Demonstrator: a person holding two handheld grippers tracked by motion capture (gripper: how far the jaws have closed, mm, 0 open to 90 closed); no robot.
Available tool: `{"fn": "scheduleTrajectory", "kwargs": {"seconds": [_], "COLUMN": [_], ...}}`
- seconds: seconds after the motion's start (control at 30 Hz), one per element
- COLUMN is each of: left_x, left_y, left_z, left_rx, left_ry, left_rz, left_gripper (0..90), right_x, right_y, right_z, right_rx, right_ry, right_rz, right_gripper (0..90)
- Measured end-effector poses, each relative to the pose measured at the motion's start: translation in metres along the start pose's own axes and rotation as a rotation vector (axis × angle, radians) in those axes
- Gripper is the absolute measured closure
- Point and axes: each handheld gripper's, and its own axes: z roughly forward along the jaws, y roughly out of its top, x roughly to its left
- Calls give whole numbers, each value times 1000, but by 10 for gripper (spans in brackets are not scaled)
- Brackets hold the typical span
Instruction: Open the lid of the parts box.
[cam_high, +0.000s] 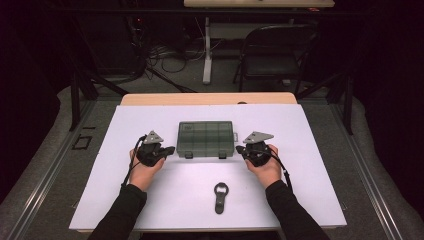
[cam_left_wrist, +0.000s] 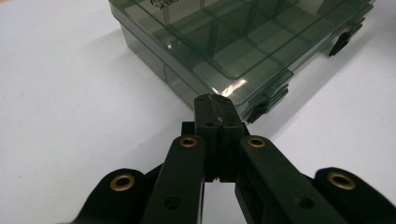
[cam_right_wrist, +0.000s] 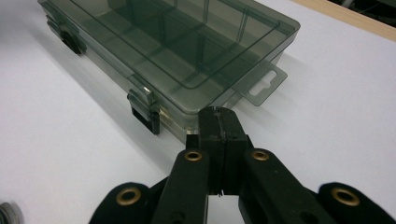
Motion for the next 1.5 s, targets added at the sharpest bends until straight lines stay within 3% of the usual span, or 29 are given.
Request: {"fn": "scheduleTrajectory", "kwargs": {"seconds": [0.43, 0.77, 1.5], "left_x": [-1, -4, -3], "left_y": [-6, -7, -8], "left_z": [4, 6, 8], "left_rx": [28, 34, 39], "left_ry": [-13, -10, -7], "left_rz": [-2, 13, 5], "left_gripper": [900, 900, 900], "right_x": [2, 4, 5], "right_y": [-5, -7, -9], "right_z": [4, 8, 10], "right_rx": [19, 30, 30], "right_ry": [-5, -2, 3], "right_rz": [-2, -8, 3], "right_gripper": [900, 900, 900]}}
